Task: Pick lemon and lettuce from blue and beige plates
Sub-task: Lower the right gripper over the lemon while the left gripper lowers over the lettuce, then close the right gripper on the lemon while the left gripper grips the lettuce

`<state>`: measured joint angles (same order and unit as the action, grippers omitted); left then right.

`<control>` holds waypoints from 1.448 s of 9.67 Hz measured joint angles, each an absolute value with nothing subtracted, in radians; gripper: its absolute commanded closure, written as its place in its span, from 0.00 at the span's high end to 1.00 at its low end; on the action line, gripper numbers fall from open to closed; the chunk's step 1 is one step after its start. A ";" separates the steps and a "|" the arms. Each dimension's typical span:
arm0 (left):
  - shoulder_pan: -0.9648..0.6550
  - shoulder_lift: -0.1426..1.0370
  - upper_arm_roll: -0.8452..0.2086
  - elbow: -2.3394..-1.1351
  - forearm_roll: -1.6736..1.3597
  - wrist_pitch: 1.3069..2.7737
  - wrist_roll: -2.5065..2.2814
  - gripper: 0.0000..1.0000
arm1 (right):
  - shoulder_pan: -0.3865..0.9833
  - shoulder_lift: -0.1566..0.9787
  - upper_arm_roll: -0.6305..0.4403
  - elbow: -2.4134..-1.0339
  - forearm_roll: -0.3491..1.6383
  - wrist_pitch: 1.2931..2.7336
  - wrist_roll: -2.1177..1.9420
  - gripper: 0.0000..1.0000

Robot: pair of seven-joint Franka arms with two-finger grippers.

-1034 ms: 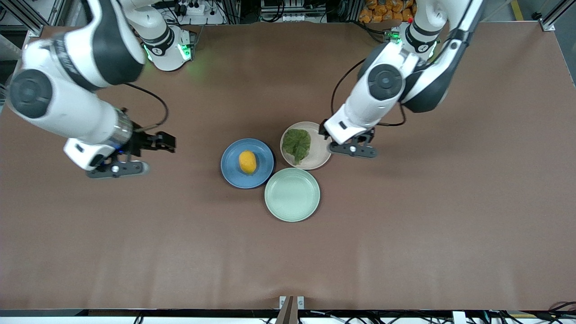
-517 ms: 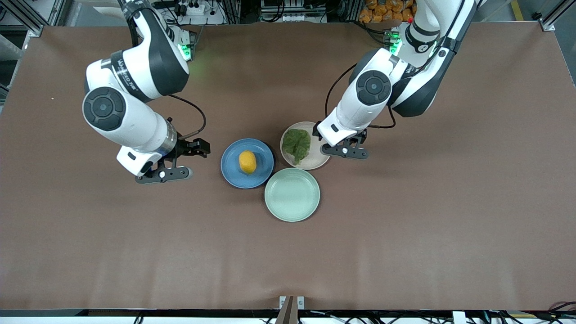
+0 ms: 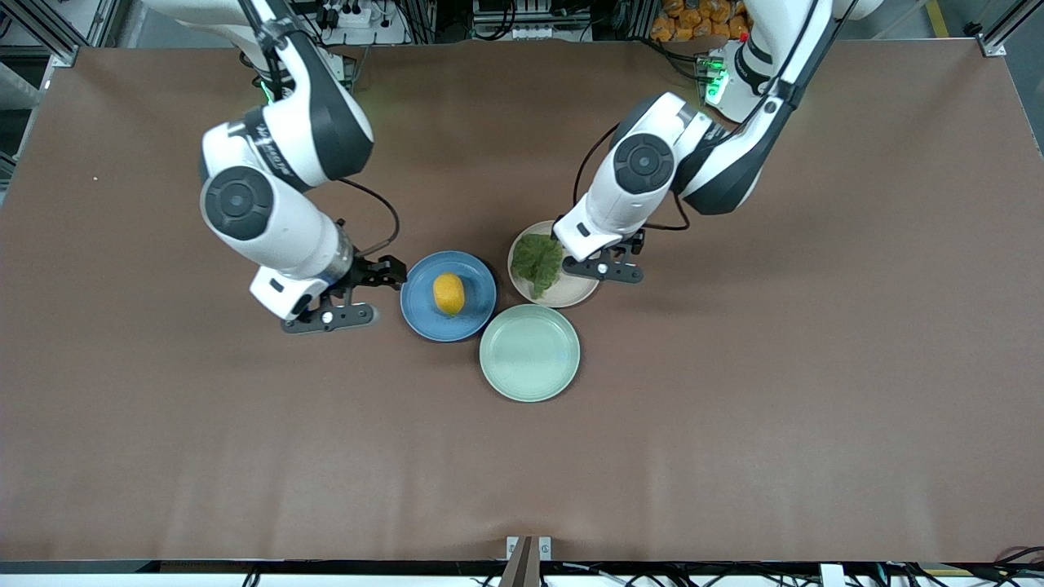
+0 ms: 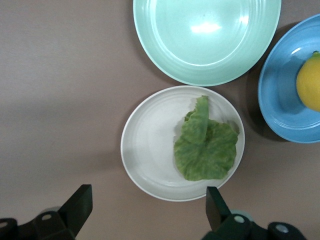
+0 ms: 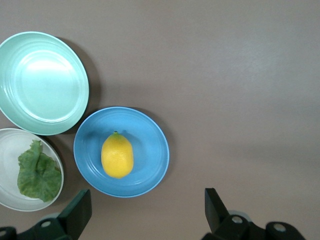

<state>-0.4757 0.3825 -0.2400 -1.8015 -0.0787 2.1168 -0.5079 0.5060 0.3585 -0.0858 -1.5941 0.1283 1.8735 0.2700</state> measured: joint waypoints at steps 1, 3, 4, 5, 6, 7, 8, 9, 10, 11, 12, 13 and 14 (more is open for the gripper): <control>-0.485 0.404 -0.240 -1.802 -0.079 2.147 -0.518 1.00 | 0.518 0.373 -0.086 -1.596 0.129 1.886 0.274 1.00; -0.506 0.439 -0.240 -1.801 -0.079 2.201 -0.543 1.00 | 0.537 0.400 -0.086 -1.626 0.130 1.964 0.294 1.00; -0.521 0.452 -0.240 -1.801 -0.079 2.220 -0.554 1.00 | 0.547 0.407 -0.086 -1.651 0.131 2.005 0.304 1.00; -0.535 0.465 -0.240 -1.801 -0.079 2.237 -0.556 1.00 | 0.560 0.408 -0.086 -1.674 0.131 2.028 0.314 1.00; -0.546 0.478 -0.239 -1.800 -0.079 2.248 -0.557 1.00 | 0.573 0.412 -0.086 -1.690 0.131 2.045 0.330 1.00; -0.554 0.492 -0.239 -1.795 -0.077 2.255 -0.557 1.00 | 0.585 0.415 -0.086 -1.707 0.131 2.068 0.341 1.00; -0.565 0.519 -0.239 -1.776 -0.070 2.257 -0.557 1.00 | 0.600 0.419 -0.086 -1.737 0.131 2.118 0.346 1.00; -0.575 0.543 -0.238 -1.759 -0.067 2.258 -0.557 1.00 | 0.608 0.422 -0.086 -1.764 0.131 2.155 0.347 1.00; -0.585 0.573 -0.238 -1.742 -0.045 2.265 -0.557 1.00 | 0.620 0.424 -0.086 -1.798 0.131 2.202 0.350 1.00; -0.593 0.601 -0.238 -1.729 -0.007 2.274 -0.559 1.00 | 0.634 0.426 -0.086 -1.831 0.131 2.245 0.362 1.00; -0.599 0.624 -0.238 -1.720 0.021 2.276 -0.560 1.00 | 0.651 0.427 -0.086 -1.862 0.131 2.279 0.375 1.00; -0.602 0.643 -0.238 -1.712 0.038 2.277 -0.560 1.00 | 0.666 0.429 -0.086 -1.885 0.131 2.298 0.389 1.00; -0.603 0.658 -0.238 -1.704 0.049 2.277 -0.560 1.00 | 0.679 0.430 -0.086 -1.899 0.131 2.304 0.400 1.00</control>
